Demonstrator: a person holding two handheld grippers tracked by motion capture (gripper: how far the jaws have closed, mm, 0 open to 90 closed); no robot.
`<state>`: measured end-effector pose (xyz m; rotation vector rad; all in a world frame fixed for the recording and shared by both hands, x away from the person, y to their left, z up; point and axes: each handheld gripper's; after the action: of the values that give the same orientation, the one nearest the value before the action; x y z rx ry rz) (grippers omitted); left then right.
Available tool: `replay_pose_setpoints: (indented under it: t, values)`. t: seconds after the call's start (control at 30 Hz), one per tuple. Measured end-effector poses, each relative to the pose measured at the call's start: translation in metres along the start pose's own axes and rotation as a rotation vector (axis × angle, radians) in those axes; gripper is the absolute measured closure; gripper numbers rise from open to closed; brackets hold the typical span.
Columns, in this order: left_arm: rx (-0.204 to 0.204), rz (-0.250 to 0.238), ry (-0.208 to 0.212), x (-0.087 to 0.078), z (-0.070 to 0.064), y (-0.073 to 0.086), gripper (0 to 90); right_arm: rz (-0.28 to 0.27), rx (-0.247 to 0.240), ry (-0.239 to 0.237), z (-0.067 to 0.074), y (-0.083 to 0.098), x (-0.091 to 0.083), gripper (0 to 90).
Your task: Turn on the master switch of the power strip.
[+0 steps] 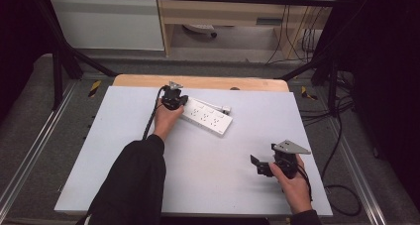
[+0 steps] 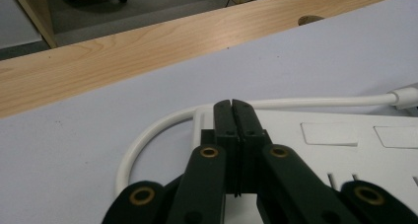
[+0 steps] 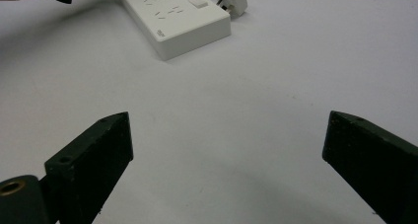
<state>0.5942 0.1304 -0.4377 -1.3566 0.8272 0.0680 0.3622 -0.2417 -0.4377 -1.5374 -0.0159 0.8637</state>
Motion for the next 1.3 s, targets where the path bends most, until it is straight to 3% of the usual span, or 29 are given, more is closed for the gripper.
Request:
replay_pose_setpoints:
  t: [0.47,1.3]
  values:
    - [-0.015,-0.003,0.006,0.0012,0.0020,0.0010,90.0,0.001,0.002,0.000,0.0001,0.0001,0.0002,4.8]
    - [0.014,0.006,-0.015,0.0010,-0.0006,0.0001,90.0,0.003,0.000,0.000,0.0006,0.0002,0.0004,4.7]
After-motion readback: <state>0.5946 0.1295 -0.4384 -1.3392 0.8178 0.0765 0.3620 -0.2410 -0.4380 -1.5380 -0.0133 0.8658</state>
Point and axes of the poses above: each handheld gripper's, and its own axes: x roughly forward along the jaws, y roughly out of its underside, z roughly to its left, and after that the axes turned 2 degrees about -y, right-handed
